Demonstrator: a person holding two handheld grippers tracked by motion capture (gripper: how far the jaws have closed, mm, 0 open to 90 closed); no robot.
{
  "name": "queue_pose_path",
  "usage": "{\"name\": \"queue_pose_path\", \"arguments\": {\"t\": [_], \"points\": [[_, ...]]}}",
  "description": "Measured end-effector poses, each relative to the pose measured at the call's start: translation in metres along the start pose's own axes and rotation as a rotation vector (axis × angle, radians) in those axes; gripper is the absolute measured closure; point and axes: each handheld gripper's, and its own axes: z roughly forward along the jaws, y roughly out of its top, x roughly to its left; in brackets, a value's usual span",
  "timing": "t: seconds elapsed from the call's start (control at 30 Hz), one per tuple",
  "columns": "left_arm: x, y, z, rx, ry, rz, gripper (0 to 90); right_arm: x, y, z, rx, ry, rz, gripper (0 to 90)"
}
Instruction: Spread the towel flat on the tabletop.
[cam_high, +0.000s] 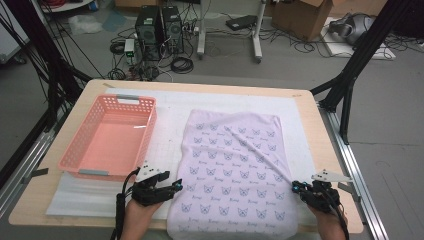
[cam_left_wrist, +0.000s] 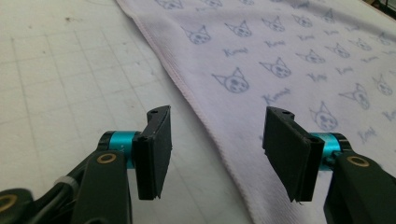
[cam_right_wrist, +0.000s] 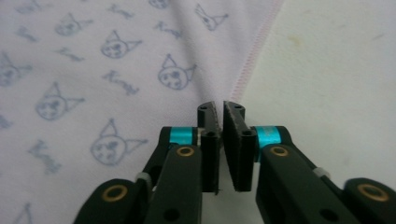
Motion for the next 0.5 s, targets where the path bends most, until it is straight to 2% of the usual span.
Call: {"name": "queue_pose_path", "arguments": {"t": [0.03,0.07,0.17,0.27,0.33,0.37,0.5], "points": [[-0.002,0.000,-0.001,-0.001,-0.005,0.000,44.9,0.000,-0.001,0.000,-0.024,0.009,0.004,69.6],[-0.004,-0.001,-0.003,-0.001,-0.007,0.002,46.1,0.001,-0.002,0.000,-0.033,0.022,0.019,67.5],[-0.008,-0.005,-0.008,0.003,-0.009,0.008,52.0,0.004,-0.003,-0.004,-0.057,0.033,0.017,62.9],[-0.012,-0.011,-0.009,0.030,-0.010,0.022,55.4,0.007,-0.006,-0.005,-0.054,0.046,0.003,61.8],[-0.015,-0.015,-0.007,0.060,0.014,0.042,56.4,0.009,-0.009,-0.005,-0.042,0.055,-0.001,61.9],[-0.018,-0.017,-0.007,0.052,0.032,0.059,58.2,0.009,-0.010,-0.004,-0.038,0.056,-0.005,62.0],[-0.024,-0.019,-0.008,0.052,0.039,0.073,59.6,0.012,-0.013,-0.007,-0.037,0.048,-0.020,61.7]]}}
